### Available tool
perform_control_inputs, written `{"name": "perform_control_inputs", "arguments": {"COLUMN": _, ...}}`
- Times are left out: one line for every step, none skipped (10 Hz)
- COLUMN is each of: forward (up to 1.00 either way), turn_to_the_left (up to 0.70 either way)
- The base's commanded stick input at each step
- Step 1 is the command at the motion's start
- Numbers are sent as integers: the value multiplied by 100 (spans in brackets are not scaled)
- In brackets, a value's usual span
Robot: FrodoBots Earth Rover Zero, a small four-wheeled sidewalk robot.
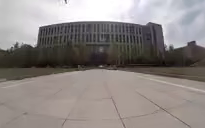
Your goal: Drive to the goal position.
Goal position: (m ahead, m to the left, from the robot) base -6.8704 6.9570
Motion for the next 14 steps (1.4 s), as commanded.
{"name": "perform_control_inputs", "arguments": {"forward": 70, "turn_to_the_left": 0}}
{"name": "perform_control_inputs", "arguments": {"forward": 70, "turn_to_the_left": 0}}
{"name": "perform_control_inputs", "arguments": {"forward": 70, "turn_to_the_left": 0}}
{"name": "perform_control_inputs", "arguments": {"forward": 70, "turn_to_the_left": 0}}
{"name": "perform_control_inputs", "arguments": {"forward": 70, "turn_to_the_left": 0}}
{"name": "perform_control_inputs", "arguments": {"forward": 70, "turn_to_the_left": 0}}
{"name": "perform_control_inputs", "arguments": {"forward": 70, "turn_to_the_left": 0}}
{"name": "perform_control_inputs", "arguments": {"forward": 70, "turn_to_the_left": 0}}
{"name": "perform_control_inputs", "arguments": {"forward": 70, "turn_to_the_left": 0}}
{"name": "perform_control_inputs", "arguments": {"forward": 70, "turn_to_the_left": 0}}
{"name": "perform_control_inputs", "arguments": {"forward": 70, "turn_to_the_left": 0}}
{"name": "perform_control_inputs", "arguments": {"forward": 70, "turn_to_the_left": 0}}
{"name": "perform_control_inputs", "arguments": {"forward": 70, "turn_to_the_left": 0}}
{"name": "perform_control_inputs", "arguments": {"forward": 70, "turn_to_the_left": 0}}
